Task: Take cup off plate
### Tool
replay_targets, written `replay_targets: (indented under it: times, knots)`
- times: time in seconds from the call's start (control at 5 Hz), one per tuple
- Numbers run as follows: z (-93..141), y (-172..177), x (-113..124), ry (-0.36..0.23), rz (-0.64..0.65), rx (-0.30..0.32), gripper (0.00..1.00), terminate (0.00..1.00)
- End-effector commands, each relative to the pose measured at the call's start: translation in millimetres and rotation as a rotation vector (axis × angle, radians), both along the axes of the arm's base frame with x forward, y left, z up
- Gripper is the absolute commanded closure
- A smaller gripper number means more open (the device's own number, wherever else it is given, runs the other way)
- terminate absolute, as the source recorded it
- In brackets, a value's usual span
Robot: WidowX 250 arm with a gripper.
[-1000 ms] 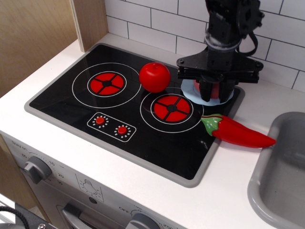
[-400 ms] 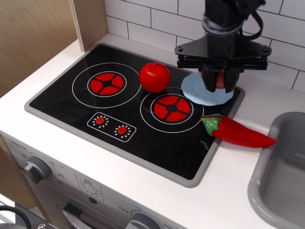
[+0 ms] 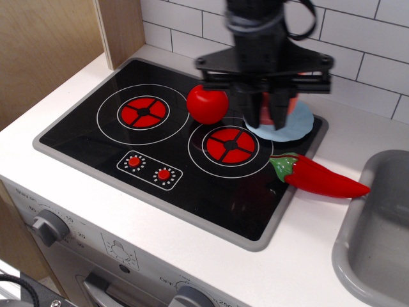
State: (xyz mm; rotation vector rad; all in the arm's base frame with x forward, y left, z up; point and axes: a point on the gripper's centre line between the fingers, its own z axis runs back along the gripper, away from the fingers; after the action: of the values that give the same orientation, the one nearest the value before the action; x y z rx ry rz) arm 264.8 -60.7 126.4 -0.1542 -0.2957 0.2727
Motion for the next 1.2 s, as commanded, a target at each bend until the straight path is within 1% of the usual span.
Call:
replay_targets:
  times: [0.0, 0.2, 0.4, 0.6, 0.8, 1.0]
  knots:
    - [-1, 31, -34, -0.024, -0.069, 0.021, 1.0, 0.0]
    - [-13, 41, -44, 0.028, -0.062, 0.036, 1.0, 0.0]
    - [-33, 46, -45, 0.046, -0.056, 0.073, 1.0, 0.0]
    - [-49, 43, -44, 0.059, -0.071, 0.09, 1.0, 0.0]
    - [-60, 31, -52, 0.083, -0.109, 0.101, 1.0, 0.0]
    - [-63, 26, -53, 0.078, -0.111, 0.11, 0.0, 0.0]
